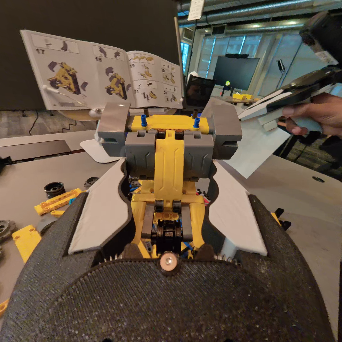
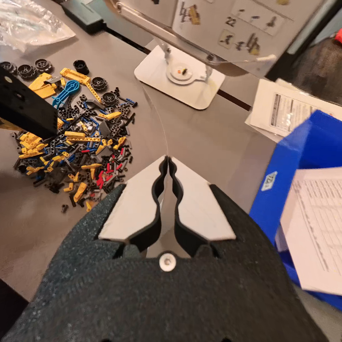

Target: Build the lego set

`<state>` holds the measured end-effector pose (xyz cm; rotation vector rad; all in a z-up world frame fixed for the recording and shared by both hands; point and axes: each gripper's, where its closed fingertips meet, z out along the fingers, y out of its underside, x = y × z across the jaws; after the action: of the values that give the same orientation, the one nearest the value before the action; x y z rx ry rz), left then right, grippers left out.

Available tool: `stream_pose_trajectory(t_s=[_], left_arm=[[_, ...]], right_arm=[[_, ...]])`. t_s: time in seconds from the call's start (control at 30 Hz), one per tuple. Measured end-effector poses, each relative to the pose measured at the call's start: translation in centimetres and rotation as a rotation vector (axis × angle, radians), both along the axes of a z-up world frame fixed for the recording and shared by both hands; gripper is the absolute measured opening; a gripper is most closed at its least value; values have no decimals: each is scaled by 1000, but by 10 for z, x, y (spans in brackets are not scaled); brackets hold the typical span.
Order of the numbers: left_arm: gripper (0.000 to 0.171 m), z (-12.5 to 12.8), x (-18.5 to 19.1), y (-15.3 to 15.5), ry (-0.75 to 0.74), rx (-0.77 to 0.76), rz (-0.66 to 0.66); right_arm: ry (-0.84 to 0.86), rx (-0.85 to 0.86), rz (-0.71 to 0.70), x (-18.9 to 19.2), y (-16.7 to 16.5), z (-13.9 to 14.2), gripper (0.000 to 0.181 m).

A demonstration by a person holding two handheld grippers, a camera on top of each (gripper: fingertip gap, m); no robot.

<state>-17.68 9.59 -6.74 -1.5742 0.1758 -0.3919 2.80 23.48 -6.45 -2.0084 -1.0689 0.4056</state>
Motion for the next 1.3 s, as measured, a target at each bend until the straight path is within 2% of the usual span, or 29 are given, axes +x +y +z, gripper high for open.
stream_pose_trajectory(t_s=[0.23, 0.4, 0.57, 0.8, 0.97, 1.1, 1.2, 1.3], left_arm=[[81, 12, 66, 17, 64, -19, -145], [81, 6, 123, 44, 76, -110, -290], [80, -5, 169, 81, 168, -161, -366], [80, -24, 217, 142, 226, -267, -462], [81, -19, 237, 182, 208, -273, -486], [80, -37, 252, 210, 362, -279, -512], [80, -56, 264, 222, 483, -317, -582], [81, -66, 273, 232, 517, -371, -653]], right_arm=[[94, -13, -132, 81, -11, -5, 0], [143, -52, -177, 124, -19, -19, 0], [142, 31, -204, 162, -27, -12, 0], [147, 73, -147, 190, -50, -12, 0], [179, 20, -159, 200, -51, -27, 0], [203, 17, -163, 211, -52, -31, 0], [218, 18, -181, 224, -56, -32, 0], [216, 12, -212, 239, -60, -36, 0]])
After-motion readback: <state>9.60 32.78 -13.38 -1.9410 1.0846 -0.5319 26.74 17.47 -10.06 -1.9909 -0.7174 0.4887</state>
